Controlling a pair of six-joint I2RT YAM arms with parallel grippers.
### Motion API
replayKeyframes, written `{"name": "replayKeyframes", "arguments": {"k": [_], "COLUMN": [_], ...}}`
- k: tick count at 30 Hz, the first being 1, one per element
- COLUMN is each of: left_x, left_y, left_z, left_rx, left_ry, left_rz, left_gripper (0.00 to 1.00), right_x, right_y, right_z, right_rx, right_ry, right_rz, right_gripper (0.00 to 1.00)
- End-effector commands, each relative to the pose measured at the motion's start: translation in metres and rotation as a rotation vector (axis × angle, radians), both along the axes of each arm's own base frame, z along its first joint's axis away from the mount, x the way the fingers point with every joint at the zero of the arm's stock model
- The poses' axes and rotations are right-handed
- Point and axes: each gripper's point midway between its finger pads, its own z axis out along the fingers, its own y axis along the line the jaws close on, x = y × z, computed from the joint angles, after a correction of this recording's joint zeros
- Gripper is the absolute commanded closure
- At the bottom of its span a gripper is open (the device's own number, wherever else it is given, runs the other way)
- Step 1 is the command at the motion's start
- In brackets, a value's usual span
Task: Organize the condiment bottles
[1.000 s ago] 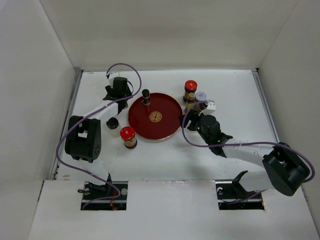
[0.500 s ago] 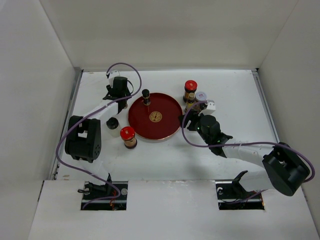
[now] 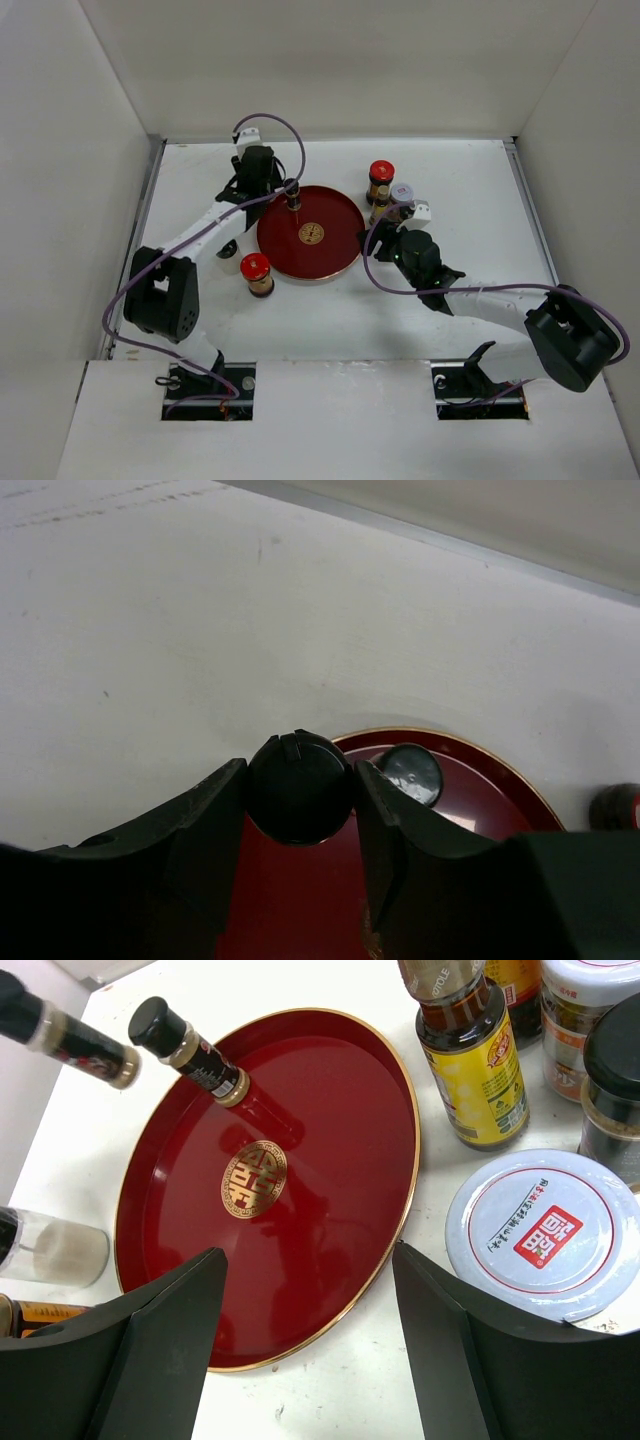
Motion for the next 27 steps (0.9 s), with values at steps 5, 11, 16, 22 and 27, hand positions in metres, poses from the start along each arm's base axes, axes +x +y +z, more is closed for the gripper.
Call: {"name": "replayKeyframes", "arguments": {"k": [5, 11, 16, 22, 27], "left_x": [0.018, 0.020, 0.017, 0.014, 0.010], "left_y": [-0.033, -0.036, -0.035, -0.034, -0.033], "left_z": [0.002, -0.015, -0.027, -0.040, -0.047], "left_rx": [-0.002, 0.002, -0.001, -0.006, -0.010], "left_ry": [-0.025, 0.003, 0.025, 0.047, 0.057], "left_rz": [-0.049, -0.046, -0.042, -0.035, -0.033], "left_gripper": [0.74, 0.74, 0.74, 0.73, 0.72], "right_x": [0.005, 0.006, 0.006, 0.006, 0.006], "right_y": [0.011, 0.011, 0.012, 0.012, 0.012], "right_z": [0.031, 0.030, 0.030, 0.030, 0.030], "right_rx": [0.058, 0.058, 0.052, 0.050, 0.050], "right_ry": [-0.075, -0.074, -0.076, -0.075, -0.075], "right_rz": [0.021, 0.020, 0.021, 0.022, 0.022], "right_gripper": [0.26, 0.26, 0.26, 0.26, 0.26]}}
